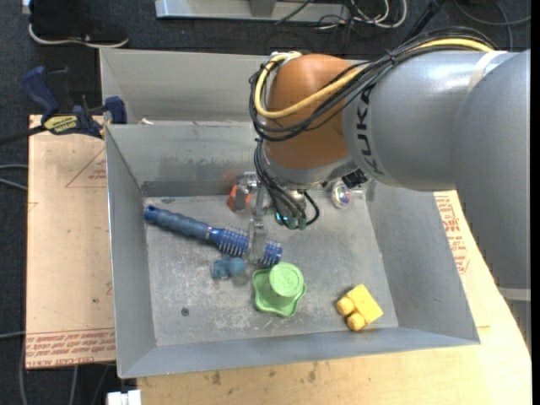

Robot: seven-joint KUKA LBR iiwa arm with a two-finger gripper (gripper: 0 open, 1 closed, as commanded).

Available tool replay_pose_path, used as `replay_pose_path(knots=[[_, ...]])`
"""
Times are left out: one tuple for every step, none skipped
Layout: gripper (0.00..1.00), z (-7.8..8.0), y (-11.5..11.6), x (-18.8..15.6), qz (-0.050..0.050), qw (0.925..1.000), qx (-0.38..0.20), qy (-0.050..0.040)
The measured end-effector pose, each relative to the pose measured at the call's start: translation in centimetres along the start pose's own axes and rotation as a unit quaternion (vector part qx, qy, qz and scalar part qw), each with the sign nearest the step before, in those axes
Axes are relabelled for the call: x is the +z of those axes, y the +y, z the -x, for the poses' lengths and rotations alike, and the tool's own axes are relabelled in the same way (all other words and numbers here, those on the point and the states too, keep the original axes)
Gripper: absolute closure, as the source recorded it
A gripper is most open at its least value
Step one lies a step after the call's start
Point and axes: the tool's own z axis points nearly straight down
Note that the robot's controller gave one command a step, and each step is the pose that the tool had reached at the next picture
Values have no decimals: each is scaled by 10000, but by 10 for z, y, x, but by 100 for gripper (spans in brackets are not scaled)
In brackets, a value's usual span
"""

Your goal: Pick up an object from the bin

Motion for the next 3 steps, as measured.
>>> replay_pose_path(knots=[[0, -12, 3, 82, 3, 9980, 625, -22], [100, -12, 3, 80, 5, 9980, 631, -30], [100, -41, 7, -70, 17, 9982, 603, -71]])
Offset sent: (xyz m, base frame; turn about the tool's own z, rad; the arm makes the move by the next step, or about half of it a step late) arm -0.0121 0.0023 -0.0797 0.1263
